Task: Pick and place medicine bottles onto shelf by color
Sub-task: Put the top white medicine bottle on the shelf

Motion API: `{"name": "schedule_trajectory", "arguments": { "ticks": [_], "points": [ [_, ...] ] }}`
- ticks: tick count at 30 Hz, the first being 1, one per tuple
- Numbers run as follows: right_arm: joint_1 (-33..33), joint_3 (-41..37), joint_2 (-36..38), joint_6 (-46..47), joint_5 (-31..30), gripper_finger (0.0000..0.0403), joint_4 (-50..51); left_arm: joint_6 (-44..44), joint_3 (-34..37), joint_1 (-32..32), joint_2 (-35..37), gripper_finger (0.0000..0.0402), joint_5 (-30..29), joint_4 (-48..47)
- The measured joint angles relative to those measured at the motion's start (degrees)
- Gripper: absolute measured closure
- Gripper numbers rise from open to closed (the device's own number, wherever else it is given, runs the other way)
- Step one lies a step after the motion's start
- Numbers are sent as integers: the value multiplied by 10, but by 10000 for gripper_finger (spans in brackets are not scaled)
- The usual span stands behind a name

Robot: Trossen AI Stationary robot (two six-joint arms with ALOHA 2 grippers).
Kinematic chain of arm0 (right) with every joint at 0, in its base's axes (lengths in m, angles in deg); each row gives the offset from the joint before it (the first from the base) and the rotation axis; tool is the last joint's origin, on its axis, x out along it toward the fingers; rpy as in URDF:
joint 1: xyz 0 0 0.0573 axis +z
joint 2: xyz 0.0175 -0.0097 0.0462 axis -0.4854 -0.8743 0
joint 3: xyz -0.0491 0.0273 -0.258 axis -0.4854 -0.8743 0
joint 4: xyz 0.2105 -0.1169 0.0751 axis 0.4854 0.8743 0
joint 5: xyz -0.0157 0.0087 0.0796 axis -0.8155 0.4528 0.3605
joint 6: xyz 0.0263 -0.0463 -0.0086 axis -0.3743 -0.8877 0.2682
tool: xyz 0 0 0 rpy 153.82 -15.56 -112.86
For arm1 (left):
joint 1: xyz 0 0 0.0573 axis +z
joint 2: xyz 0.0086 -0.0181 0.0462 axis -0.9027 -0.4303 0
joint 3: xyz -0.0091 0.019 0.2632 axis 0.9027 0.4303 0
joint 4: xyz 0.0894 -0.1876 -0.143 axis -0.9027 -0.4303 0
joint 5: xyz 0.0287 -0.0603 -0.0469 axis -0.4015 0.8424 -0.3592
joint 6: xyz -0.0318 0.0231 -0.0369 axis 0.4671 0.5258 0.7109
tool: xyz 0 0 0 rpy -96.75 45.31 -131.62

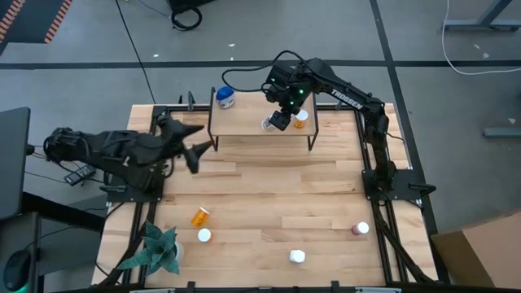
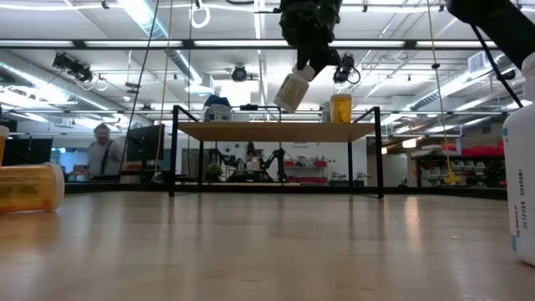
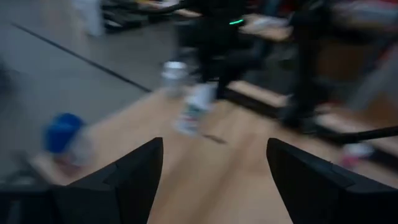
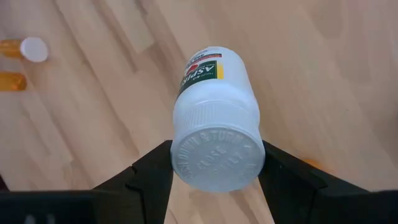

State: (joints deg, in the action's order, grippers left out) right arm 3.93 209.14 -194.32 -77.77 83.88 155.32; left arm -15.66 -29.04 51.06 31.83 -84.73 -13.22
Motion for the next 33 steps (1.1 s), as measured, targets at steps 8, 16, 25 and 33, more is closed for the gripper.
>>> {"name": "schedule_trajectory", "arguments": {
  "ticks": [8,16,25,33],
  "points": [
    [25,0,20,5,-29,187,-5,-84,0,155,-110,111,90,54],
    [25,0,19,10,-28,187,-5,-169,1,205,-211,132,202,207],
    [32,0,19,18,-11,187,-28,-149,1,231,-272,163,220,218],
    [32,0,19,38,4,187,-57,-150,1,234,-317,184,274,258]
  ]
}}
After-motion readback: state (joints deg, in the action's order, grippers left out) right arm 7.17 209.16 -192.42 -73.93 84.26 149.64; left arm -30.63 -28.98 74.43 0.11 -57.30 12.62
